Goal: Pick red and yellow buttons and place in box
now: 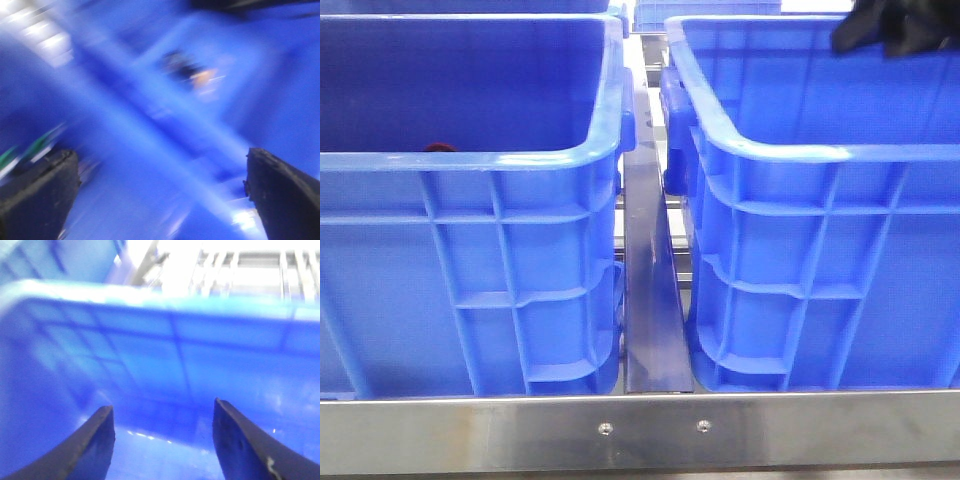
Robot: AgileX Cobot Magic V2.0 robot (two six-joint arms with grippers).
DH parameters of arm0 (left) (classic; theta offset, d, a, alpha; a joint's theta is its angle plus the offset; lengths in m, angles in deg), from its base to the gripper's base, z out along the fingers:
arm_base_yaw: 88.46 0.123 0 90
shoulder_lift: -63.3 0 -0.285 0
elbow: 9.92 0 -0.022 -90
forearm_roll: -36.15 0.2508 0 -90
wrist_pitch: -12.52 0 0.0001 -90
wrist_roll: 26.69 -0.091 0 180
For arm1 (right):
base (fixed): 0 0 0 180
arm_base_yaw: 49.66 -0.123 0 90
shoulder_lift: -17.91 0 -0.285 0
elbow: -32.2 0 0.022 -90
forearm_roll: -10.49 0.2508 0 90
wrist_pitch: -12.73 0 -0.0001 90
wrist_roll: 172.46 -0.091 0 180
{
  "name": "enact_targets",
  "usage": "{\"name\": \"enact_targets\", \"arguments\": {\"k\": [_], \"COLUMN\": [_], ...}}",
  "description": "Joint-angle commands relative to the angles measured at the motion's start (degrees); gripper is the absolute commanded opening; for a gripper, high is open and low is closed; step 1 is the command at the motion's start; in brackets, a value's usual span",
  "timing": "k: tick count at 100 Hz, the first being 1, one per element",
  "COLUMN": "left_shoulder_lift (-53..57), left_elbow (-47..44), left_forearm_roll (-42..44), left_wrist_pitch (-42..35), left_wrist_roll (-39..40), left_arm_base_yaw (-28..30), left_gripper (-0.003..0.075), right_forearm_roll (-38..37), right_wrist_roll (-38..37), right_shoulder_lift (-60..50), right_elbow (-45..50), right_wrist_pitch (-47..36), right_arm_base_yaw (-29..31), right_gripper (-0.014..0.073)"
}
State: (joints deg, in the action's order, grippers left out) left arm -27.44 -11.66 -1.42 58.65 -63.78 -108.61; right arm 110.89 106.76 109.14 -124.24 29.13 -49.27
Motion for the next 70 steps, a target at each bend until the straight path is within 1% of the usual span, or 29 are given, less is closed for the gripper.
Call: {"name": "enact_targets", "arguments": {"k": [1, 6, 14, 19, 28, 34, 40, 70], "left_shoulder_lift": [2.0, 1.5, 0.5, -0.6, -3.0, -4.9, -6.8, -12.7], "left_elbow": [1.9, 1.9, 1.9, 1.9, 2.0, 2.6, 3.1, 5.3], "left_forearm_roll": [9.1, 16.7, 26.7, 31.5, 37.6, 39.3, 39.8, 39.8], "left_wrist_pitch": [-3.7, -4.0, -3.2, -2.1, 1.6, 4.4, 5.4, 2.3], "left_wrist_roll": [15.6, 26.5, 37.8, 42.5, 48.0, 49.7, 50.6, 50.9], "left_arm_base_yaw": [0.6, 0.7, 0.7, 0.7, 0.7, 0.7, 0.7, 0.9], "left_gripper": [0.0635, 0.0635, 0.0635, 0.0635, 0.0635, 0.0635, 0.0635, 0.0635], "right_forearm_roll": [1.2, 1.2, 1.2, 1.2, 1.2, 1.3, 1.4, 1.4], "right_wrist_roll": [0.6, 0.6, 0.6, 0.6, 0.5, 0.5, 0.5, 0.5], "right_shoulder_lift": [-4.7, -5.7, -6.5, -6.6, -6.6, -6.6, -6.6, -6.6], "right_elbow": [-0.2, 0.1, 0.3, 0.3, 0.3, 0.3, 0.3, 0.3], "right_wrist_pitch": [2.0, 2.0, 2.2, 2.5, 2.5, 2.7, 3.0, 3.5], "right_arm_base_yaw": [0.2, 0.2, 0.2, 0.2, 0.2, 0.2, 0.2, 0.2], "right_gripper": [0.0458, 0.0458, 0.0458, 0.0458, 0.0458, 0.0458, 0.0458, 0.0458]}}
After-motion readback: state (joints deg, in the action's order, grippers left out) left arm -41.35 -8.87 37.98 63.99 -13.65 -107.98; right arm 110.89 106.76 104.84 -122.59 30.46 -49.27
